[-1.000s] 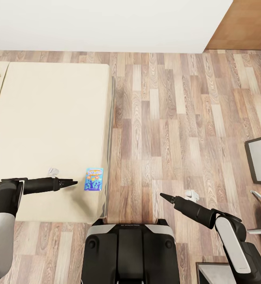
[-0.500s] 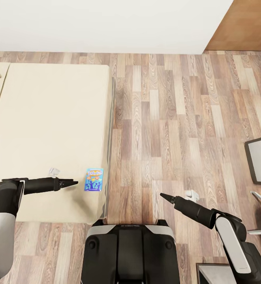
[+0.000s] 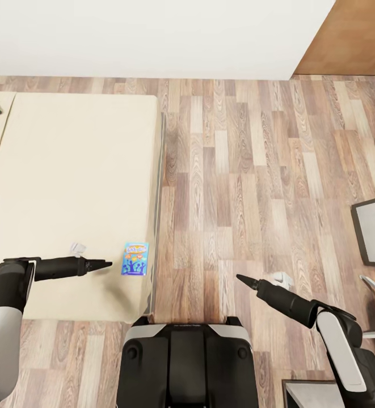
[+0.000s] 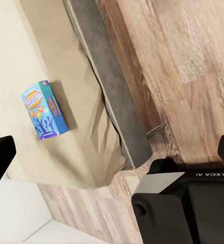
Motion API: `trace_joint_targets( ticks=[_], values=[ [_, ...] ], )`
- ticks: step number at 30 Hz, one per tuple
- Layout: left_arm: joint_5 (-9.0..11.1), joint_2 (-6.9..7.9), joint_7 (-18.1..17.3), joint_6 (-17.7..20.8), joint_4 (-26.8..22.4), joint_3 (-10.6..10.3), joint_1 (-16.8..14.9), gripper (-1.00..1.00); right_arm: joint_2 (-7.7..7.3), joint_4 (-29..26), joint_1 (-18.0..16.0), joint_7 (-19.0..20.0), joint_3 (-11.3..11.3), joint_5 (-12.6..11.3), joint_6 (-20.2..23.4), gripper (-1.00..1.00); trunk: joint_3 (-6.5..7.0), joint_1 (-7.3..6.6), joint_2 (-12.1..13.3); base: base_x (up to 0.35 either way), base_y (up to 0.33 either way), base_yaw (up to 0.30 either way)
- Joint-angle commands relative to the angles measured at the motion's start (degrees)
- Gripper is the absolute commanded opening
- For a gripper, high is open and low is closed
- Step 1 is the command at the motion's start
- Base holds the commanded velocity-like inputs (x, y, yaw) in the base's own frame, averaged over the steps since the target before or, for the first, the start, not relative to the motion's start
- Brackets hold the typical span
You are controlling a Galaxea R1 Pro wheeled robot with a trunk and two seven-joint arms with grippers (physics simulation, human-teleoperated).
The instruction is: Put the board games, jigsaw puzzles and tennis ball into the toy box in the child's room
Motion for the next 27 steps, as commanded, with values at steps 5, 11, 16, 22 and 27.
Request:
trace_joint_targets(
  ticks=[5,11,16,22,27],
  values=[
    [-0.52,0.21,-0.51,2.66,0.05,0.27,1.39,1.0,0.06,1.98,-0.03,0.64,-1.03,0.43,-1.46,1.0,0.39,0.04,-0.09,0.0,0.0,0.0],
    [-0.43,0.2,-0.51,5.23,-0.01,0.3,2.3,1.0,0.12,3.78,-0.04,0.66,-0.97,0.42,-3.34,1.0,0.96,0.04,-0.09,0.0,0.0,0.0],
    [-0.34,0.29,-0.51,6.02,-0.02,0.42,2.38,1.0,0.1,3.89,-0.04,0.69,-0.87,0.42,-3.53,1.0,1.43,0.04,-0.09,0.0,0.0,0.0],
    [-0.26,0.36,-0.51,7.09,-0.09,0.51,2.4,1.0,0.13,3.6,-0.04,0.66,-0.83,0.42,-3.57,1.0,2.0,0.04,-0.09,0.0,0.0,0.0],
    [-0.25,0.37,-0.51,7.29,-0.1,0.54,2.4,1.0,0.17,3.41,-0.04,0.66,-0.79,0.42,-3.58,1.0,2.48,0.04,-0.09,0.0,0.0,0.0]
  ],
)
